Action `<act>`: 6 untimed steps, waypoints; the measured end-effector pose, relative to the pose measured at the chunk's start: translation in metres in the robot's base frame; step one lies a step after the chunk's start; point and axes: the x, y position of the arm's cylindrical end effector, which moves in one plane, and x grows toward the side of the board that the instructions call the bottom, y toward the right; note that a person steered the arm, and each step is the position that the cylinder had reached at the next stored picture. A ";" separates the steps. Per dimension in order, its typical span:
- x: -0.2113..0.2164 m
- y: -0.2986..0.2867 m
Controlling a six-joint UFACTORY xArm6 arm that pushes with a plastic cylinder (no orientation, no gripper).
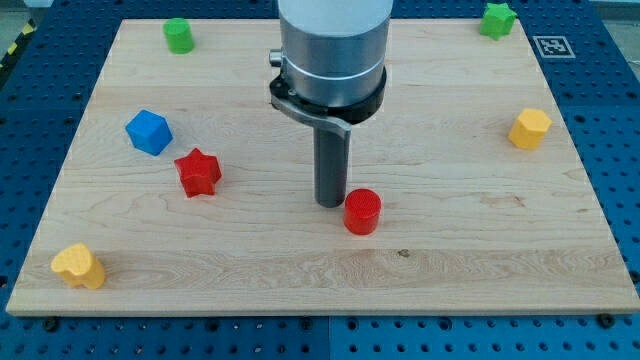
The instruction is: Place the red circle horizontally to the yellow heart
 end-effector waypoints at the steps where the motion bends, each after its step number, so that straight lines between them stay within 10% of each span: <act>1: 0.005 0.033; 6: 0.066 0.061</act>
